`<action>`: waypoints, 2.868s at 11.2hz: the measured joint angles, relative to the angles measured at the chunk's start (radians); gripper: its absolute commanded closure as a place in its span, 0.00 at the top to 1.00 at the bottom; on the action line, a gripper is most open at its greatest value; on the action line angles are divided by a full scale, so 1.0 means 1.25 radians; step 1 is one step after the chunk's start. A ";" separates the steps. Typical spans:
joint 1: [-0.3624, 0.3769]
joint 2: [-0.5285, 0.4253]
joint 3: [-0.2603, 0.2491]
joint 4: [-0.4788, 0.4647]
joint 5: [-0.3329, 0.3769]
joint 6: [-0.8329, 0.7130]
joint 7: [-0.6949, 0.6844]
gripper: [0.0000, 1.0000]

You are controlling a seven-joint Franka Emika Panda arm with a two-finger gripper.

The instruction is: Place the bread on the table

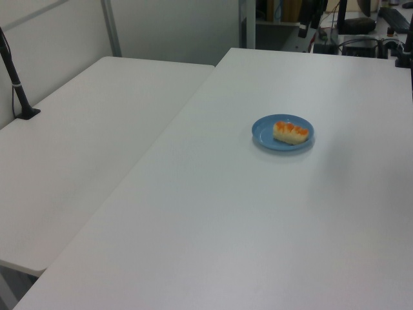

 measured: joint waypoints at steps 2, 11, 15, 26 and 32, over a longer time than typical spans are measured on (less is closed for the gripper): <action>0.000 0.001 0.000 0.000 0.000 0.000 0.000 1.00; 0.000 0.001 -0.002 0.000 0.000 0.000 0.000 1.00; 0.000 0.001 -0.002 0.000 0.000 0.000 0.000 1.00; 0.002 0.022 0.002 -0.045 -0.011 -0.001 -0.108 1.00; 0.005 0.081 0.024 -0.126 -0.011 0.088 -0.106 1.00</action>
